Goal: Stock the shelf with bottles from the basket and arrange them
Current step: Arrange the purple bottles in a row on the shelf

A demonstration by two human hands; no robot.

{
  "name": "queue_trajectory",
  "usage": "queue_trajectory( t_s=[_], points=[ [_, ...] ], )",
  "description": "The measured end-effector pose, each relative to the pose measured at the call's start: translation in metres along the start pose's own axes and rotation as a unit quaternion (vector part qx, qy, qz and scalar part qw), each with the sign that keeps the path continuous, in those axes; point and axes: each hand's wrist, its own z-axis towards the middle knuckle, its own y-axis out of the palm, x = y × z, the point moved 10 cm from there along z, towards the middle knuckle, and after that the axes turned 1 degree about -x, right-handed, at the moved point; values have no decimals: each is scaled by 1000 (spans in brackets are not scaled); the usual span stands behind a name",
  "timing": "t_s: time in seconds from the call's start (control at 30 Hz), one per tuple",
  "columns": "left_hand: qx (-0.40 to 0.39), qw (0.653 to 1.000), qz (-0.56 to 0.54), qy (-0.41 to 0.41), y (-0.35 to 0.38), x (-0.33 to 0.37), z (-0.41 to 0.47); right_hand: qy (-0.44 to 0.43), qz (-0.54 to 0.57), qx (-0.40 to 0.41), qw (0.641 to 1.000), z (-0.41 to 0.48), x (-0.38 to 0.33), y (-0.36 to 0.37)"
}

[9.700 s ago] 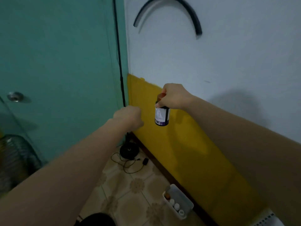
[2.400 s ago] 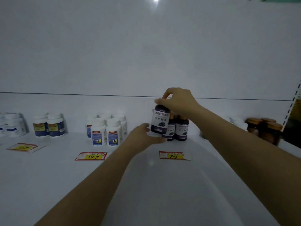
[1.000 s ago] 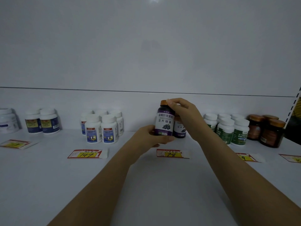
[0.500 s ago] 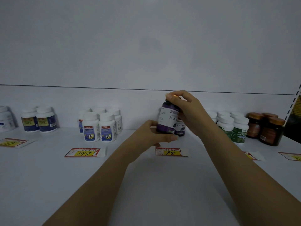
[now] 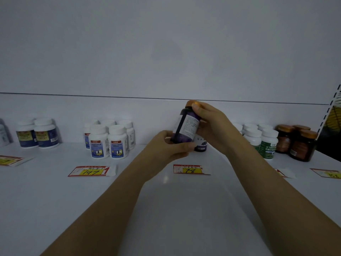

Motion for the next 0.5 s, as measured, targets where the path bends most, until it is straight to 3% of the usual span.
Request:
queue_trajectory(
  t_s=[0.1, 0.23, 0.4, 0.5],
  points=[
    [-16, 999, 39, 12, 3, 1, -2, 9, 27, -21, 999, -2, 3, 4],
    [79, 984, 152, 51, -11, 8, -6, 12, -92, 2, 996, -4, 6, 6],
    [-6, 998, 68, 7, 2, 1, -5, 5, 16, 62, 998, -5, 2, -12],
    [-39, 998, 50, -9, 9, -1, -6, -1, 53, 35, 998, -6, 2, -8]
  ],
)
